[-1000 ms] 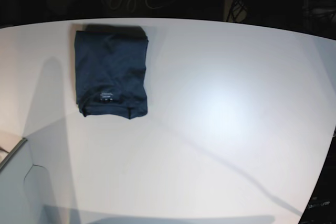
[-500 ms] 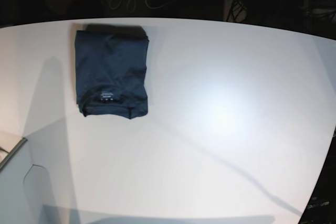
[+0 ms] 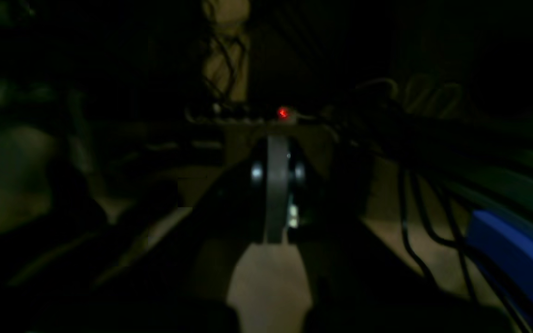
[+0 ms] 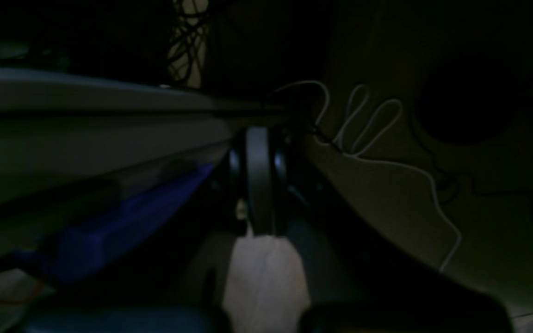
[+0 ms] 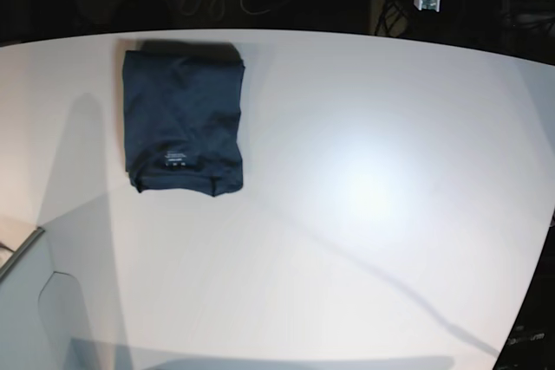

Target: Layout the t-shirt on the table in an organized manner, then fold the t-shirt properly

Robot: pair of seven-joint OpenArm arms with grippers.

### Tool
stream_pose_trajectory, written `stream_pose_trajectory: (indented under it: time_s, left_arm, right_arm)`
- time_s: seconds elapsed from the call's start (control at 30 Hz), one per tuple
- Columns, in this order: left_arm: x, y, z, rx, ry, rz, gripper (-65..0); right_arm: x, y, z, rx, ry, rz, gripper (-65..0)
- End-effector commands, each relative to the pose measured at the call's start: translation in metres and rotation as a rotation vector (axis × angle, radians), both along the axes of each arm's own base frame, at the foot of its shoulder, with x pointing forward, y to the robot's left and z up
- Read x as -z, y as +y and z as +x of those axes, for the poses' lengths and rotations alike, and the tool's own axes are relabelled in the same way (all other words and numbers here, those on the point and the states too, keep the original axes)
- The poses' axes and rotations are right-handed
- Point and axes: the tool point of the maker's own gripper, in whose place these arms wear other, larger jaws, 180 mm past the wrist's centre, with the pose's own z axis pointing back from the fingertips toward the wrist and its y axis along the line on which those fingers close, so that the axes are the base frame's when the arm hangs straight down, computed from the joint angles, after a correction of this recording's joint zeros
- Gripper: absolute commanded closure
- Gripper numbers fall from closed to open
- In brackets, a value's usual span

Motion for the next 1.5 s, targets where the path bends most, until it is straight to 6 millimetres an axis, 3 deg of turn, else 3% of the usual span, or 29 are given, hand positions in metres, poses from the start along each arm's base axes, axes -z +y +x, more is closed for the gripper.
stream_pose_trajectory:
  time_s: [0.0, 0.23, 0.43, 0.6, 0.7, 0.8, 0.93, 1.0, 1.2, 1.47]
  left_arm:
    - [0.003, 0.011, -0.002, -0.008, 0.007, 0.012, 0.0]
    - [0.032, 0.028, -0.002, -0.041, 0.076, 0.023, 0.0]
    - [0.059, 0.029, 0.004, -0.079, 0.145, 0.006, 0.0]
    - [0.073, 0.007, 0.003, -0.042, 0.191, -0.108, 0.0]
    - [0.081, 0.004, 0.000, -0.055, 0.229, -0.128, 0.0]
    - [0.092, -0.005, -0.010, -0.040, 0.295, -0.146, 0.0]
    - [0.101, -0.017, -0.023, -0.015, 0.383, -0.163, 0.0]
    - [0.105, -0.025, -0.029, -0.004, 0.423, -0.171, 0.0]
    - [0.109, -0.063, -0.041, 0.038, 0.479, -0.220, 0.0]
    - [0.109, -0.077, -0.040, 0.027, 0.476, -0.246, 0.0]
  right_arm:
    - [-0.003, -0.002, 0.005, 0.007, -0.020, 0.003, 0.0]
    - [0.015, 0.001, -0.001, 0.014, 0.027, 0.018, 0.0]
    - [0.044, -0.023, 0.002, 0.122, 0.096, 0.000, 0.0]
    - [0.060, -0.033, 0.004, 0.133, 0.139, -0.003, 0.0]
    - [0.071, -0.040, 0.008, 0.143, 0.166, -0.020, 0.0]
    - [0.085, -0.064, 0.008, 0.196, 0.174, -0.123, 0.0]
    - [0.099, -0.069, -0.001, 0.232, 0.176, -0.187, 0.0]
    - [0.103, -0.075, -0.009, 0.162, 0.178, -0.246, 0.0]
    - [0.096, -0.102, -0.005, -0.044, 0.052, -0.573, 0.0]
    - [0.096, -0.092, -0.008, -0.084, 0.040, -0.573, 0.0]
